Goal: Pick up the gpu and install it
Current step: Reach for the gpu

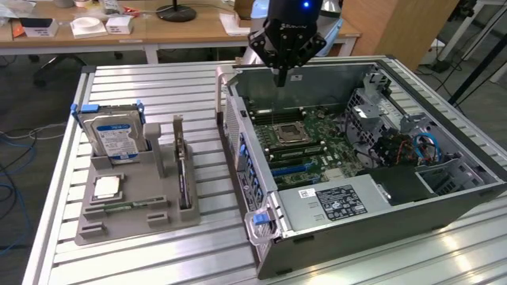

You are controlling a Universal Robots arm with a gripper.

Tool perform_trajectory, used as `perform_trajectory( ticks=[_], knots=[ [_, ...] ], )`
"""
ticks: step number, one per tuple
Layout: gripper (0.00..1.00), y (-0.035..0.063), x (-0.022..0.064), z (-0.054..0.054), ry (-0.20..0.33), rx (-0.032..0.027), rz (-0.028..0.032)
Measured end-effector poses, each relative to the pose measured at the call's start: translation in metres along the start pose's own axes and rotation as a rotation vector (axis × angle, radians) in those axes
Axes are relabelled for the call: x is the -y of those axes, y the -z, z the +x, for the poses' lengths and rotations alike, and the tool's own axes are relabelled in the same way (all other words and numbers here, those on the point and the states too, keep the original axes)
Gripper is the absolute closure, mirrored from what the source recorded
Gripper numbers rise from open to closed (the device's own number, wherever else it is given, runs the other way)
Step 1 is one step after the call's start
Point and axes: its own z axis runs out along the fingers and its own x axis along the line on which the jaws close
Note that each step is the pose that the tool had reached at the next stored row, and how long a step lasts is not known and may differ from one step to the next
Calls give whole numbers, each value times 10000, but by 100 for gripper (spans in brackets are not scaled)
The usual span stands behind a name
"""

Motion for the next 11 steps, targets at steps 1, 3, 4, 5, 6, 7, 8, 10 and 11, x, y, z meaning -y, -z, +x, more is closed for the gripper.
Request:
perform_trajectory(
  ticks=[1, 3, 4, 5, 6, 7, 8, 10, 11],
  knots=[
    [89, 0, 0, 3, 0, 0, 0],
    [89, 0, 1, 9, 1, 0, 1],
    [89, 0, 1, 11, 1, 0, 0],
    [89, 0, 1, 16, -1, -1, 0],
    [89, 0, 2, 20, 0, 0, 1],
    [89, 0, 2, 24, 0, 0, 0],
    [89, 0, 2, 29, 0, 0, 0],
    [89, 0, 3, 41, 0, 0, 1],
    [89, 0, 3, 46, 0, 0, 1]
  ],
)
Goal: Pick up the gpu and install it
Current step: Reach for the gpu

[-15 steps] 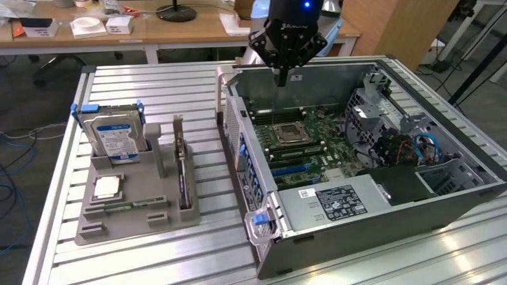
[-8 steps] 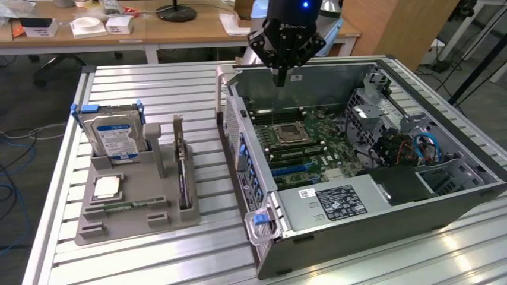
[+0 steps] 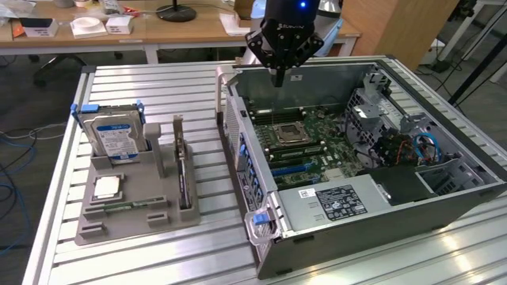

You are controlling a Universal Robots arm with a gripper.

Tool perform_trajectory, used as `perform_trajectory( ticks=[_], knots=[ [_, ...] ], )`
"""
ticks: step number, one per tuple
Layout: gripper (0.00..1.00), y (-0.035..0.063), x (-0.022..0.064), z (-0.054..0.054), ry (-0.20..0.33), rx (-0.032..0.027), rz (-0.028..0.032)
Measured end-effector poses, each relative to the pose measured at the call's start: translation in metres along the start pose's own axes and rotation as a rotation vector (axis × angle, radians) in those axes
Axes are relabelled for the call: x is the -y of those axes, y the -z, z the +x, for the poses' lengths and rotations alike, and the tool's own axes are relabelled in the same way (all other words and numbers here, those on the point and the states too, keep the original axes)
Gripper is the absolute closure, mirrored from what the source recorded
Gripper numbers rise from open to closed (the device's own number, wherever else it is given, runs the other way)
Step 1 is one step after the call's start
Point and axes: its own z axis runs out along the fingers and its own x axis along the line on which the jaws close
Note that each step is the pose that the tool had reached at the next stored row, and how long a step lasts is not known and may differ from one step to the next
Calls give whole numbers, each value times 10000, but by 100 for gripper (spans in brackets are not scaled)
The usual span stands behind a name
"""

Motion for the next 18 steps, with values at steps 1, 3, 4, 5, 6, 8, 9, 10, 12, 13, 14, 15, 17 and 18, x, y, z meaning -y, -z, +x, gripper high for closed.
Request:
perform_trajectory(
  ticks=[1, 3, 4, 5, 6, 8, 9, 10, 12, 13, 14, 15, 17, 18],
  knots=[
    [89, 0, 1, 6, 0, -1, 0],
    [89, -1, 2, 19, 0, 0, -1],
    [89, -1, 2, 25, 0, 0, -1],
    [89, -1, 2, 30, 0, 0, -1],
    [89, 0, 3, 35, 1, 0, 0],
    [89, -1, 3, 43, 1, 0, -1],
    [89, -1, 4, 47, 0, 0, -1],
    [89, -1, 4, 48, 1, 0, -1],
    [89, -1, 4, 55, 0, 0, -1],
    [89, -1, 5, 60, -1, 1, -1],
    [89, -1, 5, 65, 0, 1, -1],
    [89, -1, 5, 69, 0, 0, -1],
    [89, -1, 6, 78, 0, -1, 0],
    [89, -1, 7, 83, 1, 0, 0]
  ],
)
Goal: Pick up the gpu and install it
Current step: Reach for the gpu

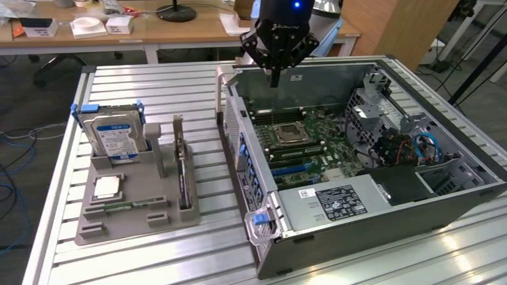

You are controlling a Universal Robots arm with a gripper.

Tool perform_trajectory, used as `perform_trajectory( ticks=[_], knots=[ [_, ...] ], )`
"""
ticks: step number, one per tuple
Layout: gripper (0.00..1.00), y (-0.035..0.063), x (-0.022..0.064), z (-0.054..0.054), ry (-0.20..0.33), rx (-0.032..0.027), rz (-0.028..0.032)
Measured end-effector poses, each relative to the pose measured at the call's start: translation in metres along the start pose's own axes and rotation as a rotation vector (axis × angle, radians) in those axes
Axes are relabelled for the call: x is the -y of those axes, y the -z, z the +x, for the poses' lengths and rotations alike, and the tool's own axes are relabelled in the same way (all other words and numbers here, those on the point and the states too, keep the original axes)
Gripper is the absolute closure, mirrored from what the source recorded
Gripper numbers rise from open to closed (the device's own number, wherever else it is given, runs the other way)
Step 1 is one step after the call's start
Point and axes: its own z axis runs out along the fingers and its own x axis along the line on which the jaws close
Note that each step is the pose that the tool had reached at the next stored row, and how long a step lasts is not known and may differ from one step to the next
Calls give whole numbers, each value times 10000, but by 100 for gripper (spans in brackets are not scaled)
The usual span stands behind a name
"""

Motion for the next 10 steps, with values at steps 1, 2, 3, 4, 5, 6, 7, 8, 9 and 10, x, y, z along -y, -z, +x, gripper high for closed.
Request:
perform_trajectory(
  ticks=[1, 2, 3, 4, 5, 6, 7, 8, 9, 10],
  knots=[
    [89, 0, 0, 5, 0, 0, -1],
    [89, 0, 1, 11, 0, 0, 0],
    [89, 0, 1, 14, 0, 0, 0],
    [89, 0, 1, 17, 0, 0, 0],
    [89, 0, 1, 20, 0, 0, -1],
    [89, 0, 2, 23, 1, 0, 0],
    [89, 0, 2, 29, 0, 0, -1],
    [89, 0, 3, 36, 0, 0, -1],
    [89, 0, 3, 43, 0, 0, 0],
    [89, 0, 4, 49, 0, 0, 0]
  ],
)
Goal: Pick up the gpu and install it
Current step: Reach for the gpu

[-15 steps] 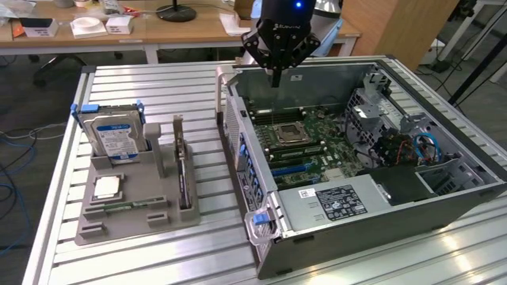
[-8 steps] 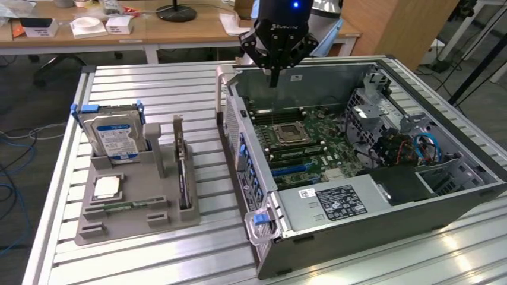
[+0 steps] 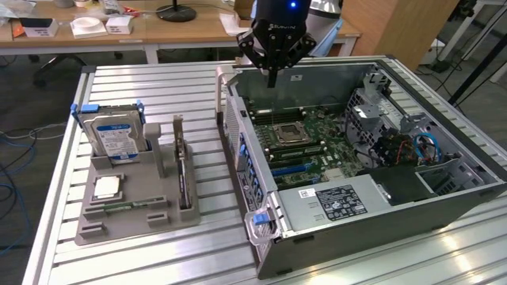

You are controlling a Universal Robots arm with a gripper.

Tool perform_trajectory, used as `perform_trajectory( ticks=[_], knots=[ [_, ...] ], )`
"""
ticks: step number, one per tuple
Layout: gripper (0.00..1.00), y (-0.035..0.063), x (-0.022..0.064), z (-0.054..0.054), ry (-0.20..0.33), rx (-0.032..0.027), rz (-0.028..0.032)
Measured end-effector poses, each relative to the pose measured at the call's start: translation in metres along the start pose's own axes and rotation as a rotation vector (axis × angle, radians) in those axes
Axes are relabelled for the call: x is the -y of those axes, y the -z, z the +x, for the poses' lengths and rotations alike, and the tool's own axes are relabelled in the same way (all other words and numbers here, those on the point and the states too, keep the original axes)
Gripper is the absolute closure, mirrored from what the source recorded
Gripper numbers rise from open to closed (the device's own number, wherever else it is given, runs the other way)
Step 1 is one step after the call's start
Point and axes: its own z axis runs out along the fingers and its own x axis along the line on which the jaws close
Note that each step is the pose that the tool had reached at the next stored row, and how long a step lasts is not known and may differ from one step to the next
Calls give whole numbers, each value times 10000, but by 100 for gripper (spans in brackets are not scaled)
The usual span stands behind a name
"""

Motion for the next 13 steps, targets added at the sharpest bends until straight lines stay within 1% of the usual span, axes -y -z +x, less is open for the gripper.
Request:
perform_trajectory(
  ticks=[13],
  knots=[
    [89, 1, 5, 60, 1, 0, 0]
  ],
)
